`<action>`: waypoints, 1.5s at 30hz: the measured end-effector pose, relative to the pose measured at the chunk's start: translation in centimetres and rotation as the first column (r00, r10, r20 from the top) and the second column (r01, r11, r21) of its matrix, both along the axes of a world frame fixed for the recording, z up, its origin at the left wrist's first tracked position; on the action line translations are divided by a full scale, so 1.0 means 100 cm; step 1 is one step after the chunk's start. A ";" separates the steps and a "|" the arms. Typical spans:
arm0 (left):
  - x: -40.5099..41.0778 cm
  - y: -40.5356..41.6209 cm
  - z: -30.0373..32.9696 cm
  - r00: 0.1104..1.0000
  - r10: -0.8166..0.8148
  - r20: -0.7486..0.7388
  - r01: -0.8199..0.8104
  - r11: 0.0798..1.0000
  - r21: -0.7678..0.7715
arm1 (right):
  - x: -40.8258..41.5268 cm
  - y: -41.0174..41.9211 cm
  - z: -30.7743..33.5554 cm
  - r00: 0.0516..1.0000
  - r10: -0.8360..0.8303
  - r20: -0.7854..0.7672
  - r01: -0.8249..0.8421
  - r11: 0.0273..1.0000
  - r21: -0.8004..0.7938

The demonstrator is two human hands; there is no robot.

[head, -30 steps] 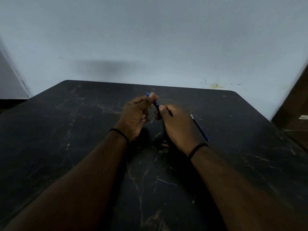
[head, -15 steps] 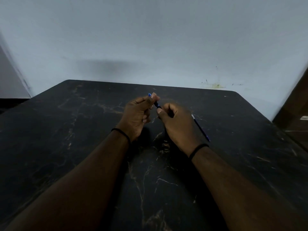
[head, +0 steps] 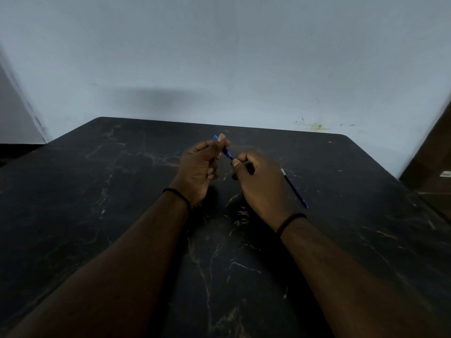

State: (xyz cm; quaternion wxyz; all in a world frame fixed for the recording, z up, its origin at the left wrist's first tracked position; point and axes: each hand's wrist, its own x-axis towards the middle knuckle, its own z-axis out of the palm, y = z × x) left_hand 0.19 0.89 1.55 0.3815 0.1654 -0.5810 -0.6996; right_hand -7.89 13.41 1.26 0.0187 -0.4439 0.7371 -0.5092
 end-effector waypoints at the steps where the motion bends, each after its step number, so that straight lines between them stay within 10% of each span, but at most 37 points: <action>1: 0.000 0.000 0.000 1.000 0.002 -0.001 -0.002 1.000 0.001 | 0.000 0.001 0.001 1.000 -0.003 -0.014 0.003 1.000 0.000; 17: 0.003 -0.012 0.005 0.962 0.264 -0.076 -0.242 0.945 0.219 | -0.004 -0.003 -0.005 0.995 -0.069 -0.067 0.063 0.994 -0.087; 30: -0.001 0.017 0.007 0.961 -0.158 0.226 0.220 0.935 -0.279 | -0.001 -0.004 0.008 0.978 -0.161 0.130 0.206 0.831 -0.516; 45: -0.004 0.022 0.006 0.931 -0.167 0.325 0.282 0.893 -0.350 | -0.001 0.000 0.017 0.982 -0.106 0.158 0.185 0.735 -0.653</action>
